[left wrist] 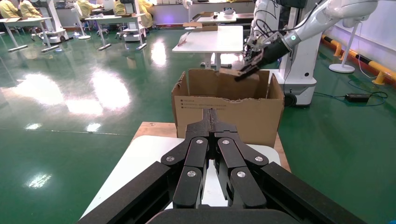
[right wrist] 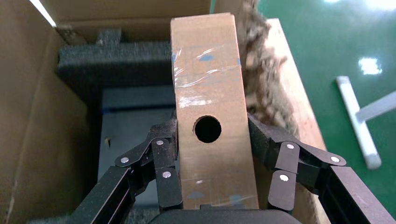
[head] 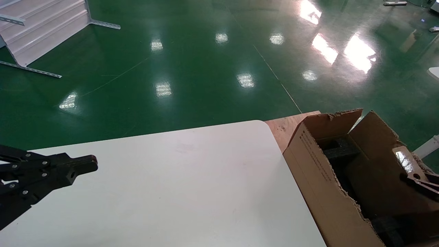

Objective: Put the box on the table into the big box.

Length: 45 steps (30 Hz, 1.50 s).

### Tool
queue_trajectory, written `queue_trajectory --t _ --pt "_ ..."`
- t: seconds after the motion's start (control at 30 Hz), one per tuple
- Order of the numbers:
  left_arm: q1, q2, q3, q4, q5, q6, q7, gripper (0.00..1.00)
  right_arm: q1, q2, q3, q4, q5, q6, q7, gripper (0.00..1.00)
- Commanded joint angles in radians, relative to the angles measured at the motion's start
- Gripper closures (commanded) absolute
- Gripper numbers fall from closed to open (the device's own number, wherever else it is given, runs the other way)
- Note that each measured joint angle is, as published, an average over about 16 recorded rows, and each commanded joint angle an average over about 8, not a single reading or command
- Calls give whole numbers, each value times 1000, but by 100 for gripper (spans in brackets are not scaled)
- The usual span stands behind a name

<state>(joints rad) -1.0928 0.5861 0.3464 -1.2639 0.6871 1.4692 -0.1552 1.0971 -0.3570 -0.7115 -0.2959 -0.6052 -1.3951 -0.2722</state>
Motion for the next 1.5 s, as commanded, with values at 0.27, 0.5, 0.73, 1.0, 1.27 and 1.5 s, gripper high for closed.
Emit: queue_trajectory --t 0.27,0.5,0.73,1.0,1.27,1.5 --pt "0 0 0 0 0 0 0 100 -27 -6 10 52 3 56 35 100" --pt "0 0 0 0 0 0 0 32 -34 0 10 105 5 103 44 45" --pt "0 0 0 0 -1 0 0 0 -41 2 10 130 1 122 50 0" --pt "0 0 0 0 -1 0 0 0 -40 3 10 128 2 122 49 0" --pt "0 0 0 0 -1 0 0 0 -39 3 10 124 3 117 47 0" --pt "0 0 0 0 -1 0 0 0 -27 1 12 145 8 96 39 0"
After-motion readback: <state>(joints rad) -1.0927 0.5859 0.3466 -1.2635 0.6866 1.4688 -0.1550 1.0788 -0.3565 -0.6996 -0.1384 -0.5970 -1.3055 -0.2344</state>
